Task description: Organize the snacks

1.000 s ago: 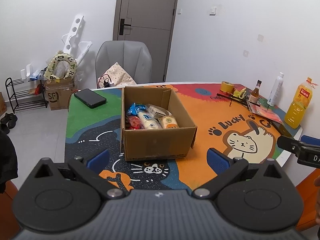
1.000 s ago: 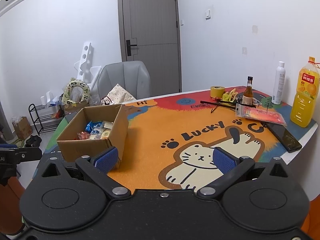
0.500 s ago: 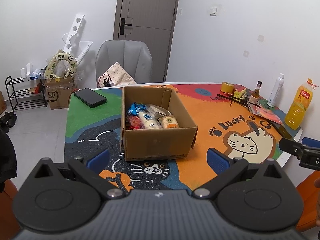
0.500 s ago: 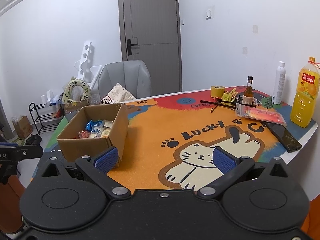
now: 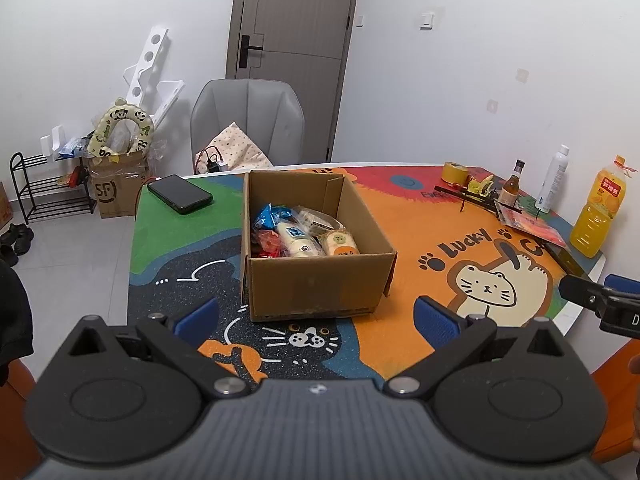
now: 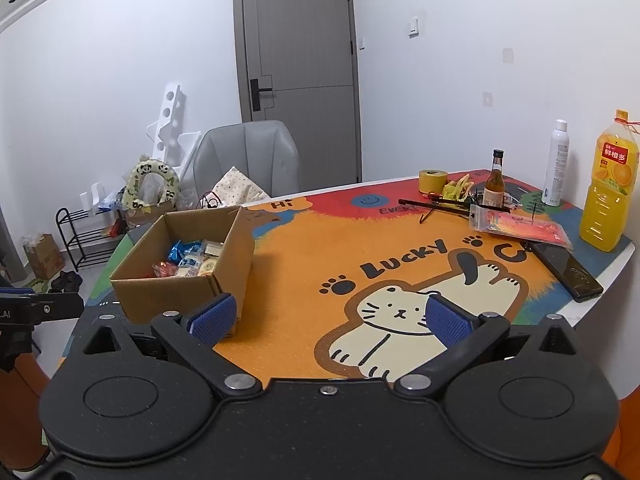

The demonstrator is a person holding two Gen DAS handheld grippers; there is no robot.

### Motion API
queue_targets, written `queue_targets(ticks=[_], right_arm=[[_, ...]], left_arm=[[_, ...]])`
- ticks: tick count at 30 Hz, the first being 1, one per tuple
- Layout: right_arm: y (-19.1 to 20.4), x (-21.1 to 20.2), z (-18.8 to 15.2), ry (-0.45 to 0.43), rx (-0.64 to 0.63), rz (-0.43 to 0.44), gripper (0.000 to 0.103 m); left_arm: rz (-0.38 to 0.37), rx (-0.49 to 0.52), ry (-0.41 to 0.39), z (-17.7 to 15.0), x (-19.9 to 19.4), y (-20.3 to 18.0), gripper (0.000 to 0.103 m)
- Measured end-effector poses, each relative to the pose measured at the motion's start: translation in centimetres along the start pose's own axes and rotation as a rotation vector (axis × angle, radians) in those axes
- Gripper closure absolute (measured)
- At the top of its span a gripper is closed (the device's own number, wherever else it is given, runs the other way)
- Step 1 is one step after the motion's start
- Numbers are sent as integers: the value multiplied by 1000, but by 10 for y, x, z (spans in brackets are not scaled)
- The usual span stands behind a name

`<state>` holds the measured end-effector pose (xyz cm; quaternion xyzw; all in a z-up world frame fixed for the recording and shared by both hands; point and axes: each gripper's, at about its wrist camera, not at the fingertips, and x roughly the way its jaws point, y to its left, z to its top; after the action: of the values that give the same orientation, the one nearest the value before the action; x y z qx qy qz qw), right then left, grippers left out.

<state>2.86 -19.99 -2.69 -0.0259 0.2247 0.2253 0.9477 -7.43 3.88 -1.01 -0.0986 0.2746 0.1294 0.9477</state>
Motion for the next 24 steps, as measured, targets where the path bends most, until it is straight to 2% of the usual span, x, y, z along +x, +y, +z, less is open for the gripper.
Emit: queue_targets(ticks=[24], right_arm=[[-1,3,-1,15,6,-2,0]], left_arm=[[-1,18,3,3,4,-4,0]])
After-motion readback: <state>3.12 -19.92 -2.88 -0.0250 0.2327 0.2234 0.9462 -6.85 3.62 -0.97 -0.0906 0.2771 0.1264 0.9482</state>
